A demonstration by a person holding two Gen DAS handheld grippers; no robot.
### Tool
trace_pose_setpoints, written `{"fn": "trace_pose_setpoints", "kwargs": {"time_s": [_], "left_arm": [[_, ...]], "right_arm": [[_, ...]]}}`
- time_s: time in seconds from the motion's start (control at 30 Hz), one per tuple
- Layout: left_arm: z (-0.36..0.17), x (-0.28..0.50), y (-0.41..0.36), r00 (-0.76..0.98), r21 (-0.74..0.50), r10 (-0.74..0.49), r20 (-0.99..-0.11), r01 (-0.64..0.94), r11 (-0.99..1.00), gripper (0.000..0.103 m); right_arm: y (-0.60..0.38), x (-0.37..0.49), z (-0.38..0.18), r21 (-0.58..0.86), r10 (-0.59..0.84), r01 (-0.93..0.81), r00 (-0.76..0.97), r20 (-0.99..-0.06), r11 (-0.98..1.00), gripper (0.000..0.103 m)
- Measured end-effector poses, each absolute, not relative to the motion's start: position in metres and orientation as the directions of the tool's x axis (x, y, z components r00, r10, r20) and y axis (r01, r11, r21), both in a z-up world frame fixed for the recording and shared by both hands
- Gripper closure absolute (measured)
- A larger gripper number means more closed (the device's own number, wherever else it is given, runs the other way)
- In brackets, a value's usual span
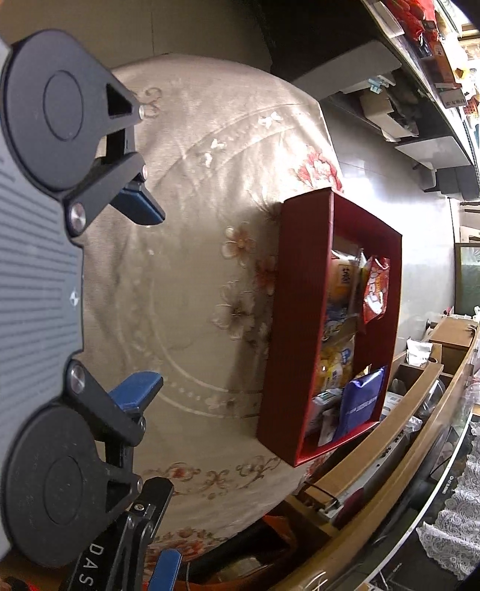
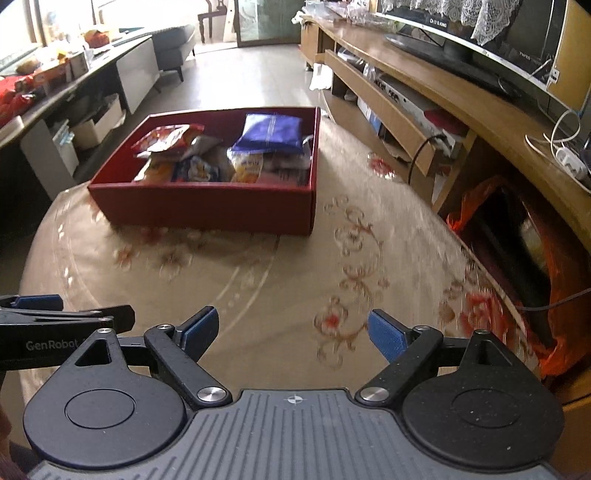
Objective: Organize snacks
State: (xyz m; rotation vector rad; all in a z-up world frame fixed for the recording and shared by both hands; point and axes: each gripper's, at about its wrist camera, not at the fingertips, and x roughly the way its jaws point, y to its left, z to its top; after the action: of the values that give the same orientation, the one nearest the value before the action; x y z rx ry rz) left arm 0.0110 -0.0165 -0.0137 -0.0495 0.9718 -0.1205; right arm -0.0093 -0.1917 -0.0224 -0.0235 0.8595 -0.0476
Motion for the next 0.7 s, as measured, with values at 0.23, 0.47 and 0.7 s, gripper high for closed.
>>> {"fn": "trace_pose_setpoints", "kwargs": {"time_s": [0.23,0.47,0.7], "left_arm": [[-0.024,-0.010,-0.013,0.546,-0.108,-0.132,-0.827,0.075,0.991,0.004],[-0.025,-0.021,-0.011,0.565,-0.099,-0.116,-0.817,0.060,0.993,0.000],[-0.027,-0.025,-0.012,0.563,-0.095,-0.114,-0.819,0.063,0.993,0.000]], "right_arm": [[-0.193,-0.029,-0.027,-0.031,-0.049,0.040,0.651,-0.758,0.999,0.011],[-0.194,-0.040,-0.031,-0.024,-0.044,0.041,0.647,-0.761,0.999,0.011],[-0.193,-0.045,-0.033,-0.022,-0.038,0.033,0.645,-0.763,0.999,0.011]]}}
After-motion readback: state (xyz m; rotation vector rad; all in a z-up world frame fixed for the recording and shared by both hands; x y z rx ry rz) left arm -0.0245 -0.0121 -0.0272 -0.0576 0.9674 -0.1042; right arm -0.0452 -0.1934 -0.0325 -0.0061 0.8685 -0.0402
